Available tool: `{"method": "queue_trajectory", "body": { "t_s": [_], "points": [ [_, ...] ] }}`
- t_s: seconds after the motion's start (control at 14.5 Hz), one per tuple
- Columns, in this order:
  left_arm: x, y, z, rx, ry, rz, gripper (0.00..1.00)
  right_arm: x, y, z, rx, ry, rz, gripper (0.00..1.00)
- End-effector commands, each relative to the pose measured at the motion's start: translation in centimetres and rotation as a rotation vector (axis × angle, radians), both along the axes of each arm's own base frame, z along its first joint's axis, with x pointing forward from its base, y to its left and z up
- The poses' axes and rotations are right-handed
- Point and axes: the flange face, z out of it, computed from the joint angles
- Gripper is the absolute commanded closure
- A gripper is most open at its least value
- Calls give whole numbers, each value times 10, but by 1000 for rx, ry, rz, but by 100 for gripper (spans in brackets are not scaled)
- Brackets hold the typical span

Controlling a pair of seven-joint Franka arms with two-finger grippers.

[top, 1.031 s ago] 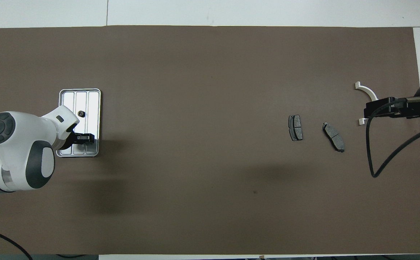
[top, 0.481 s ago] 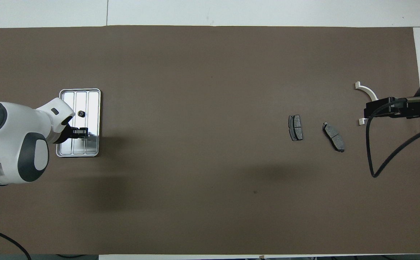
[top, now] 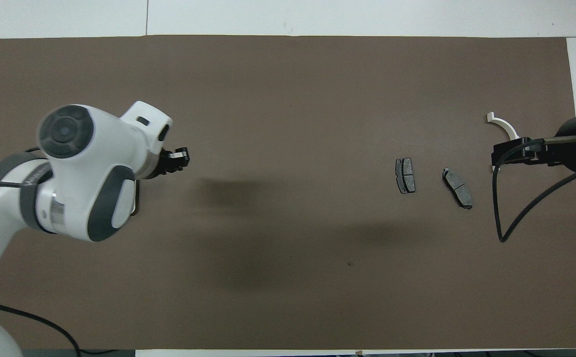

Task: Place bearing gear from tray to pile
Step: 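Carry the gear with the left gripper to table center while the right gripper approaches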

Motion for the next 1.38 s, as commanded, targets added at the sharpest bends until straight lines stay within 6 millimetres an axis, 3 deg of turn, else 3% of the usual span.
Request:
{"method": "queue_trajectory", "body": {
  "t_s": [0.0, 0.21, 0.48, 0.62, 0.83, 1.31],
  "points": [
    [-21, -48, -1, 3, -20, 60, 100, 2, -5, -42, 2, -16, -1, 0],
    [-43, -98, -30, 4, -15, 74, 100, 19, -6, -81, 6, -28, -23, 0],
    [-45, -142, -72, 24, -53, 93, 100, 38, -8, -118, 11, -29, -63, 0],
    [-43, -160, -84, 26, -48, 98, 100, 47, -7, -133, 13, -43, -80, 0],
    [-45, -164, -91, 37, -52, 94, 100, 53, -6, -145, 3, -46, -83, 0],
    [-54, -158, -109, 45, -62, 78, 99, 53, 0, -145, 4, -47, -113, 0]
  ]
}}
